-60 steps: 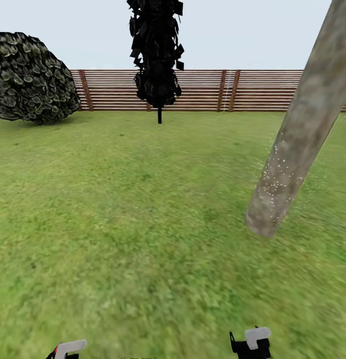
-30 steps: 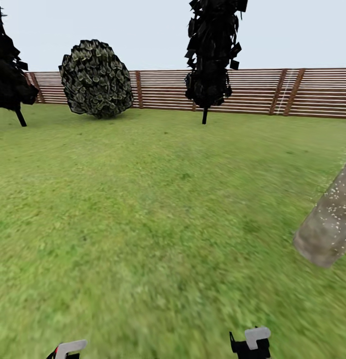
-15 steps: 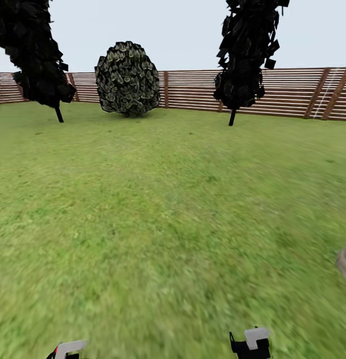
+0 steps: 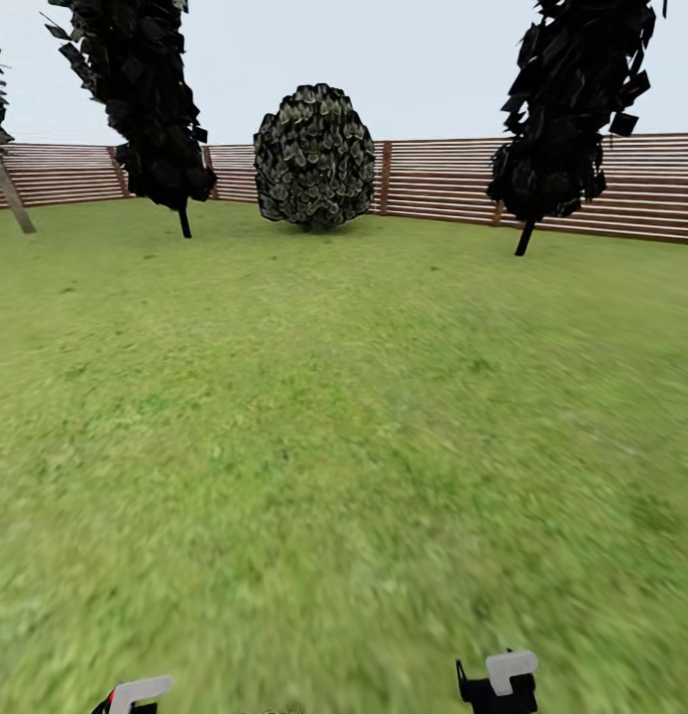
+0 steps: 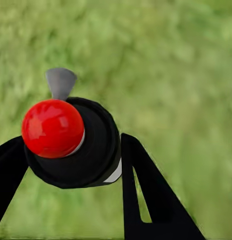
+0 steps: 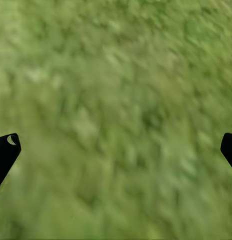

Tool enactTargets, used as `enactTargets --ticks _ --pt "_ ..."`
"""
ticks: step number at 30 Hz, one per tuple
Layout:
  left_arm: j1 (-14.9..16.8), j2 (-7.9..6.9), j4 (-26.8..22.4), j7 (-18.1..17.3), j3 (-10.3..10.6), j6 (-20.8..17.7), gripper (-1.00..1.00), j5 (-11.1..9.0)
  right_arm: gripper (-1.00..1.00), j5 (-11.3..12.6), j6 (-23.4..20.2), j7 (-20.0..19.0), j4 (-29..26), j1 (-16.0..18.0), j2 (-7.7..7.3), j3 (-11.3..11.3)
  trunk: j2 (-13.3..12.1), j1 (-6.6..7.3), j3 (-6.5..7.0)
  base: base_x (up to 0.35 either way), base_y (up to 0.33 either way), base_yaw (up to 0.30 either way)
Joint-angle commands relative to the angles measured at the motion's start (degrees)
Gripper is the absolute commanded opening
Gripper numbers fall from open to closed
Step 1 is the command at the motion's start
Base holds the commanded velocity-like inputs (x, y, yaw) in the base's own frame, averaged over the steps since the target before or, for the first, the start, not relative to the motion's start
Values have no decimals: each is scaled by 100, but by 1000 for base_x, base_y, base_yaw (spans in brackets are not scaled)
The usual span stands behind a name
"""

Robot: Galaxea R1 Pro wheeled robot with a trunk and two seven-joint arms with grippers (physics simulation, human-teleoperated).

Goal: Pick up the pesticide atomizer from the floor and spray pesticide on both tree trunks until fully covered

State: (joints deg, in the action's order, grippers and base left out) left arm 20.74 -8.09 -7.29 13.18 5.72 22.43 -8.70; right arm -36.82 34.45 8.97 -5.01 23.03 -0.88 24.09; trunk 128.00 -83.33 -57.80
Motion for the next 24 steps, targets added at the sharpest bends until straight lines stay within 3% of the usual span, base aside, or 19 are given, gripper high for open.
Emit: enactTargets --ticks 1,11,24 --pt "0 0 1 0 -1 1 -100 0 100 0 0 0 0 0 0 -1 0 0 0 0 30 286" --pt "0 0 42 0 -1 -2 -100 0 100 0 0 0 0 0 0 -1 0 0 0 14 3 286" --pt "0 0 44 0 -1 -2 -100 0 100 0 0 0 7 0 0 -1 0 0 0 192 123 286"
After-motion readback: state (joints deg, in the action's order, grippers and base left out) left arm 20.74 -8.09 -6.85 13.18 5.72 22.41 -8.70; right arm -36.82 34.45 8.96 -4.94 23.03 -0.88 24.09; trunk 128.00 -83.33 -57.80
